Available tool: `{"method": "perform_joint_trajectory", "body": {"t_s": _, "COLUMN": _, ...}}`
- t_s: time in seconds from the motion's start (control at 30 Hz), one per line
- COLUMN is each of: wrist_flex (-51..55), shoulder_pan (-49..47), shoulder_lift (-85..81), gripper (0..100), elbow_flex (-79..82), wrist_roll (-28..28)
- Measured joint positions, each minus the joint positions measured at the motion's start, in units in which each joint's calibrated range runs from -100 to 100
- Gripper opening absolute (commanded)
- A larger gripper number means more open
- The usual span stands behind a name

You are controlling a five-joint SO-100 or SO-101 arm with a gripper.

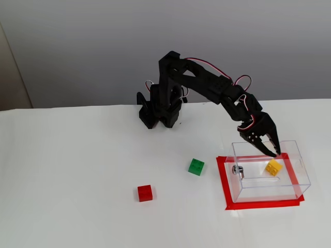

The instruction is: Pick the yellow lego brick and place it into the transparent box

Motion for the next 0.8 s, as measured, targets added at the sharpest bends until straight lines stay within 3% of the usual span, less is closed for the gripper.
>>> {"method": "perform_joint_trajectory", "body": {"t_s": 0.27, "wrist_flex": 7.63, "shoulder_pan": 8.76, "shoulder_lift": -7.7, "gripper": 1, "elbow_flex": 1.85, "wrist_roll": 0.68}}
{"method": "perform_joint_trajectory", "body": {"t_s": 0.5, "wrist_flex": 14.91, "shoulder_pan": 19.44, "shoulder_lift": -21.4, "gripper": 1, "elbow_flex": 9.71, "wrist_roll": 6.64}}
{"method": "perform_joint_trajectory", "body": {"t_s": 0.8, "wrist_flex": 15.34, "shoulder_pan": 34.83, "shoulder_lift": -39.32, "gripper": 1, "elbow_flex": 24.98, "wrist_roll": 11.33}}
